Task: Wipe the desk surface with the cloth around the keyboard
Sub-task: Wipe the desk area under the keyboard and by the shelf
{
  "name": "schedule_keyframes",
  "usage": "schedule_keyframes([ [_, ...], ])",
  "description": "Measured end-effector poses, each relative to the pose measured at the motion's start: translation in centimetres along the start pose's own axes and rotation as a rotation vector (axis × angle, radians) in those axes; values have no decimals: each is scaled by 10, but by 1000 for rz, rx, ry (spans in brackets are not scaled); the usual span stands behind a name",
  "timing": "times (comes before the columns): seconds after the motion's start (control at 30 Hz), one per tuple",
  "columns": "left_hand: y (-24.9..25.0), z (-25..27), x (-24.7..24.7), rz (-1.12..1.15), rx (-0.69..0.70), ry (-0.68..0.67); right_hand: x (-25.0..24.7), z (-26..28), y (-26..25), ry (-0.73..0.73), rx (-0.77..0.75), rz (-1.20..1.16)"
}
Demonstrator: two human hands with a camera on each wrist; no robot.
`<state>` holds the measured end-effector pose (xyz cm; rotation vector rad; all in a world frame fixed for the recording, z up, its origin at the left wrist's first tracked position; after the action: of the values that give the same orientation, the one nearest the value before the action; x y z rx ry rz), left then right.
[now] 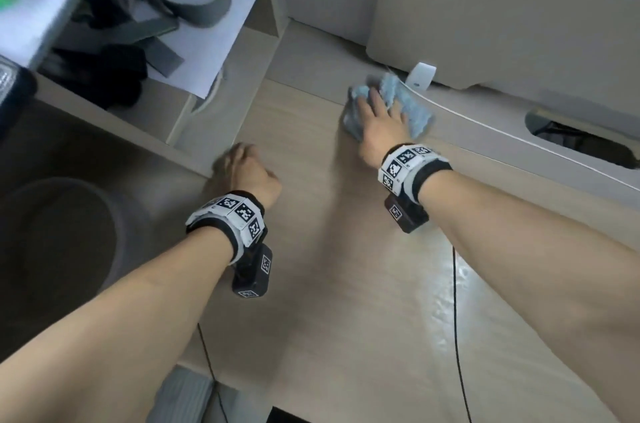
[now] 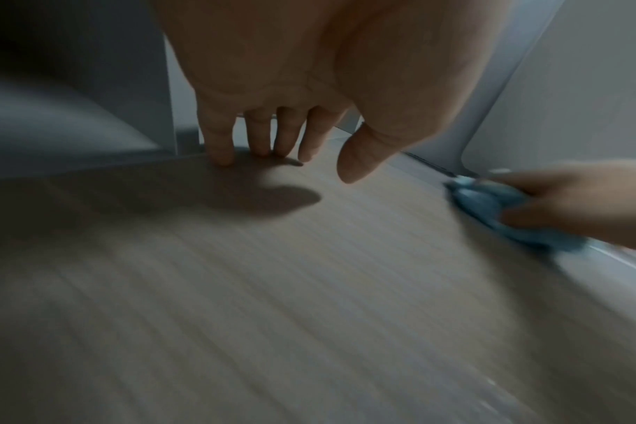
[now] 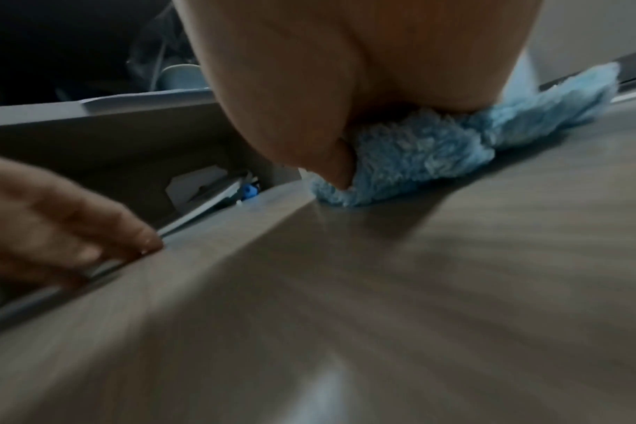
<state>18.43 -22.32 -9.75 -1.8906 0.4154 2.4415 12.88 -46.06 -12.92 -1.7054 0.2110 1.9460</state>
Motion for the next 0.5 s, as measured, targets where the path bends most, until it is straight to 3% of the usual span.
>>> schedule_keyframes([
  [0.07, 1, 1, 1, 20, -4, 5, 7, -18, -38, -29, -69, 10],
  [0.17, 1, 2, 2, 26, -5, 18, 19, 8, -77, -99, -359, 34],
  [0.27, -2, 2, 2, 36, -15, 12, 21, 41, -52, -82, -561, 12],
  [0.4, -2, -3, 0, 71, -38, 9, 4, 3, -9, -45, -354, -18],
  [0.5, 0, -6, -2, 88, -53, 16, -4, -47, -37, -65, -236, 0],
])
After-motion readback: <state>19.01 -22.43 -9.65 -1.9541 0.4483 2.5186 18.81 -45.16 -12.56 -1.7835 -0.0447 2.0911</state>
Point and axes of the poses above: each hand's wrist, its own z-axis away from the middle knuckle, its own x-axis out of the palm, y = z × x, the point moved 3 cm from there along -z, towards the middle knuckle, and after that the axes turned 11 degrees about y, right-handed, at the moved point
